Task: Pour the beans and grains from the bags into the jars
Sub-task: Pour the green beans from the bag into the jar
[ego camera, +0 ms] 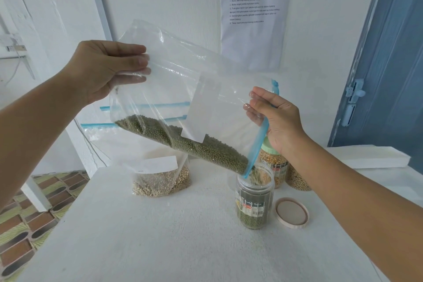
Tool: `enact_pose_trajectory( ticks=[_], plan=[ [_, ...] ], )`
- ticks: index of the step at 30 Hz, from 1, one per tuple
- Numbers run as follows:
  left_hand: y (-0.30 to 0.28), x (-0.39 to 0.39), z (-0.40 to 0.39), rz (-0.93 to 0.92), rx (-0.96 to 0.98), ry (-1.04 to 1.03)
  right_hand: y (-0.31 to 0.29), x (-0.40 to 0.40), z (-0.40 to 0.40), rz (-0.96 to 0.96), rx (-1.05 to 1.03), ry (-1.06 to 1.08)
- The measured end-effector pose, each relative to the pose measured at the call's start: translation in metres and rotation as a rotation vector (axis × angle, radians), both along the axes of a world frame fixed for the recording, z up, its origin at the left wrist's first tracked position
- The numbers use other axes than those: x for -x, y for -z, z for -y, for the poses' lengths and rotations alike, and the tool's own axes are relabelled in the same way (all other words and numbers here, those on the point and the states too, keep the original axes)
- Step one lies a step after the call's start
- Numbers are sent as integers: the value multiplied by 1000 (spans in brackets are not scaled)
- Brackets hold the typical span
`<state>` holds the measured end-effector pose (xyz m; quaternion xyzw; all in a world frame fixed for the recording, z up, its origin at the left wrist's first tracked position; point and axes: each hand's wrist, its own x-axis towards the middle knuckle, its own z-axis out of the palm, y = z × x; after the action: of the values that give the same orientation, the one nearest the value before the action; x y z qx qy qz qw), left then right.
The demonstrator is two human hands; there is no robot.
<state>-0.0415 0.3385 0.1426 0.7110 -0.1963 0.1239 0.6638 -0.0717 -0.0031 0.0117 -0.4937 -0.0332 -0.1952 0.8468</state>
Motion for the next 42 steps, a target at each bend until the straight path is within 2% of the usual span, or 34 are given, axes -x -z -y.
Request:
enact_pose_trajectory(
  ticks=[42],
  plan=[
    [-6, -1, 4, 9, -9, 4, 2, 1, 0, 1, -33, 10]
  ],
)
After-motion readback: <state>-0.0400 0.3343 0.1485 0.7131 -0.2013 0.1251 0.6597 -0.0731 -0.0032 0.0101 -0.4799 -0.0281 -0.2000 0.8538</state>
